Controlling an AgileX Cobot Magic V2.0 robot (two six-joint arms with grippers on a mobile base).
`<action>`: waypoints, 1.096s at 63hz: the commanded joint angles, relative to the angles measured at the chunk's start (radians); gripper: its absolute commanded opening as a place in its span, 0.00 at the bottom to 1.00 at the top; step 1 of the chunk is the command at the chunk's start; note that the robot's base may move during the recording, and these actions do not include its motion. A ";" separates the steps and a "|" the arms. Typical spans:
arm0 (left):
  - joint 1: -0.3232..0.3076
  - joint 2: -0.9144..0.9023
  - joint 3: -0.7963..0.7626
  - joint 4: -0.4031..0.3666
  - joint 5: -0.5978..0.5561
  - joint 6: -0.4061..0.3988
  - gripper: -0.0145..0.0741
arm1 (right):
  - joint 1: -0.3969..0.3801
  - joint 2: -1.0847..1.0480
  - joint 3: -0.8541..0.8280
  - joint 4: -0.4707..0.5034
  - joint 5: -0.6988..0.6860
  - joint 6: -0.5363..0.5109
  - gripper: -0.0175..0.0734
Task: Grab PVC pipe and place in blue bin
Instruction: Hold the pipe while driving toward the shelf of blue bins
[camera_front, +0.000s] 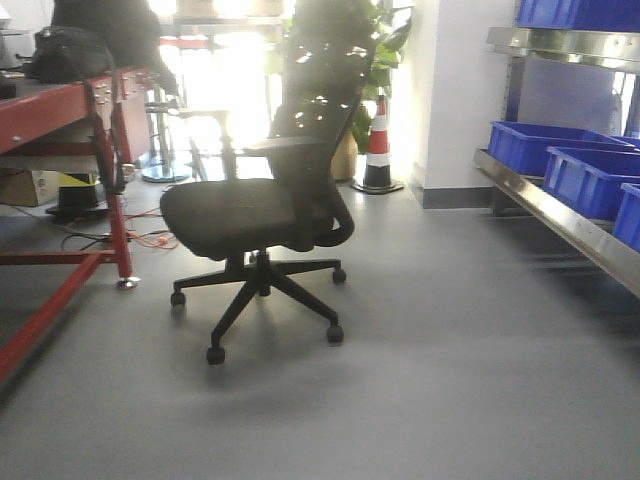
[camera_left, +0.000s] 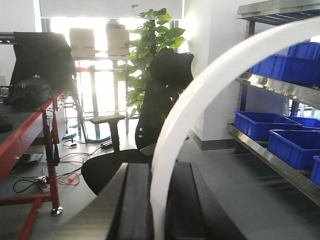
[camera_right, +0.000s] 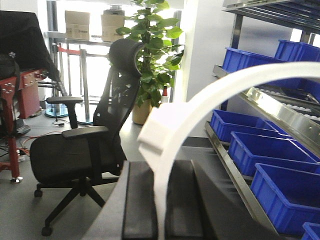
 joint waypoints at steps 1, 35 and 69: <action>-0.007 -0.002 -0.002 -0.003 -0.025 0.000 0.04 | -0.003 -0.003 0.001 -0.011 -0.024 -0.006 0.01; -0.007 -0.002 -0.002 -0.003 -0.025 0.000 0.04 | -0.003 -0.003 0.001 -0.011 -0.024 -0.006 0.01; -0.007 -0.002 -0.002 -0.003 -0.025 0.000 0.04 | -0.003 -0.003 0.001 -0.011 -0.024 -0.006 0.01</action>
